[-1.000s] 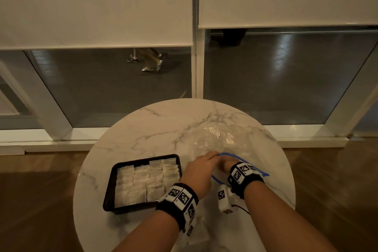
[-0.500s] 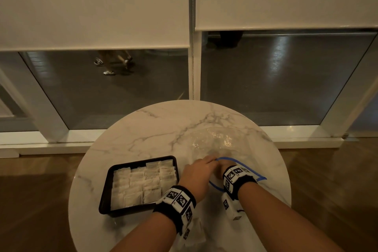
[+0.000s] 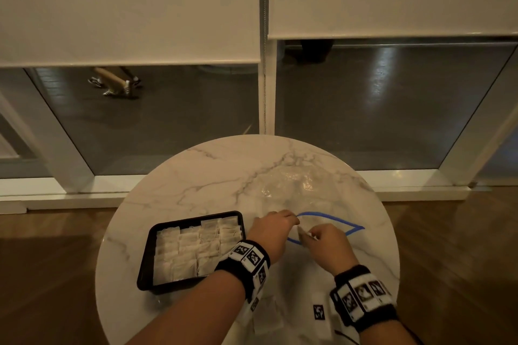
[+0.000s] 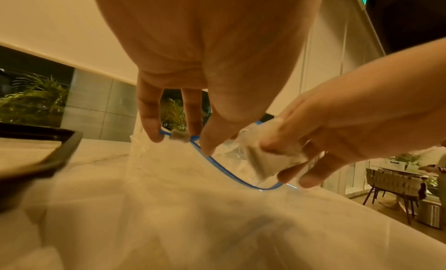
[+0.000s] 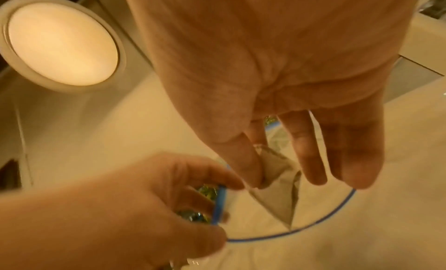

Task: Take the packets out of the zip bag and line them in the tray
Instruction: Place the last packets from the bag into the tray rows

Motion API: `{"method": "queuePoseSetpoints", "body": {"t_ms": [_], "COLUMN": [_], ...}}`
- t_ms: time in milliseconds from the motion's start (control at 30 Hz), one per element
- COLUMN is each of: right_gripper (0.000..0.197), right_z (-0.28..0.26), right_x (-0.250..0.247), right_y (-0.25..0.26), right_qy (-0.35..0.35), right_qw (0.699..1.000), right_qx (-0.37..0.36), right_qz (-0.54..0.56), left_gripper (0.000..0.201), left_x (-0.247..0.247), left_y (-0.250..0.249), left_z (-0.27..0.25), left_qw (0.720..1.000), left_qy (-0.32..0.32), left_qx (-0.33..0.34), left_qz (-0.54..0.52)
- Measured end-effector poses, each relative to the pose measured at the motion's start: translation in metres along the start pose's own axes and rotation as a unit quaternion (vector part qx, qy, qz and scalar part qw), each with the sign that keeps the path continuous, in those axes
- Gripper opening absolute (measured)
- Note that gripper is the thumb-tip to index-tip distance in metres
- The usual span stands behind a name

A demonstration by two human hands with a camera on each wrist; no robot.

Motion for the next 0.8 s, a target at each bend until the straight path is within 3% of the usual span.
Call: {"method": "queuePoseSetpoints", "body": {"t_ms": [167,233,367,433,533,633,800], "right_gripper": [0.04,0.033,0.006,0.008,0.008,0.003,0.007], "right_z": [-0.021,-0.022,-0.032,-0.039,-0.045,-0.049,-0.047], "right_x": [-0.017,-0.023,-0.03,-0.025,-0.006,0.016,0.043], "right_y": [-0.022,-0.028,-0.018,-0.007,0.017,0.046,0.084], "right_qy": [-0.001,-0.014,-0.029,-0.017,0.036,0.088,0.136], "right_qw": [0.998,0.992,0.969,0.954,0.942,0.938,0.943], "right_qx": [0.016,0.015,-0.028,-0.029,-0.049,-0.082,-0.125], "right_qz": [0.062,0.121,0.243,0.298,0.331,0.326,0.276], "left_gripper": [0.035,0.031,0.029,0.028,0.028,0.023,0.008], "left_x": [0.015,0.018,0.004,-0.005,-0.011,-0.012,-0.008], "left_y": [0.003,0.002,0.0,0.004,0.017,0.03,0.075], "left_z": [-0.003,-0.006,-0.019,-0.034,-0.061,-0.086,-0.115], "left_qw": [0.992,0.991,0.994,0.985,0.948,0.893,0.862], "left_qy": [0.105,0.117,0.035,-0.023,-0.081,-0.104,-0.195], "left_qx": [-0.058,-0.058,-0.04,-0.038,-0.05,-0.062,-0.13], "left_qz": [0.028,0.034,-0.092,-0.167,-0.303,-0.434,-0.449]}}
Point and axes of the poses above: each hand's wrist, its own z-axis towards the middle knuckle, its own x-axis out of the palm, y = z × x, the point moved 7 cm from there along z, towards the middle knuckle, and after that the axes turned 1 degree about y, right-handed, at the moved point
